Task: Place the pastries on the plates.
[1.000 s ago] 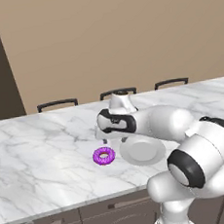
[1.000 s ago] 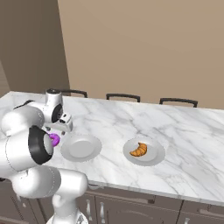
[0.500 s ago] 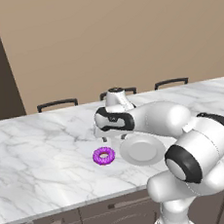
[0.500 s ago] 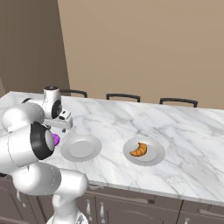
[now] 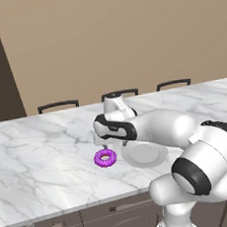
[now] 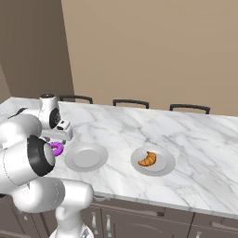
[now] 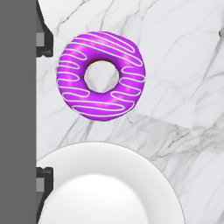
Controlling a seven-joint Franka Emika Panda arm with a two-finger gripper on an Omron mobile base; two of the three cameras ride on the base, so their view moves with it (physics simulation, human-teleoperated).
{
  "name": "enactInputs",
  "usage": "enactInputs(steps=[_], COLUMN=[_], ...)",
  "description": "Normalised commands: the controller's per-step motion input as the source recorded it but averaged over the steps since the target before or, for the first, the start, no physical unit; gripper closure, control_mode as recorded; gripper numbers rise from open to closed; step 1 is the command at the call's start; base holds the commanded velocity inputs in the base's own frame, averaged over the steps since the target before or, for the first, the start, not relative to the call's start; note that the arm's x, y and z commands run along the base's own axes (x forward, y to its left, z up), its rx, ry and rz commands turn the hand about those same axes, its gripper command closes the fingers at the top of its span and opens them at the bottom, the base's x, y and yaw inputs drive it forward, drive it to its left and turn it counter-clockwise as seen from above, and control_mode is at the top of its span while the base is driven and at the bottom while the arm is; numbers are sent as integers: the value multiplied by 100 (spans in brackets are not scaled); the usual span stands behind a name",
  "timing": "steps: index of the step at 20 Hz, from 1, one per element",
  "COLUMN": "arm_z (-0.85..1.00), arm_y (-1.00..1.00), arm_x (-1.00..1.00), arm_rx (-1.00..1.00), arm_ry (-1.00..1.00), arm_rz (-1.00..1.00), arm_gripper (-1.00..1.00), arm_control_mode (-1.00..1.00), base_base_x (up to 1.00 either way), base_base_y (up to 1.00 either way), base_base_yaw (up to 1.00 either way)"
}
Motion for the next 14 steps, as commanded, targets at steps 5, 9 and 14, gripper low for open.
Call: enactInputs(steps=[5,9,14], arm_z=[-11,-21,-23], arm_y=[5,3,1], arm_x=[17,14,12], arm_rx=[1,0,0], arm_ry=[3,0,0], arm_rz=[0,0,0], arm_gripper=[-100,-100,-100], arm_control_mode=[-100,-100,-100], base_base_x=[0,0,0], base_base_y=[0,0,0], base_base_yaw=[0,0,0])
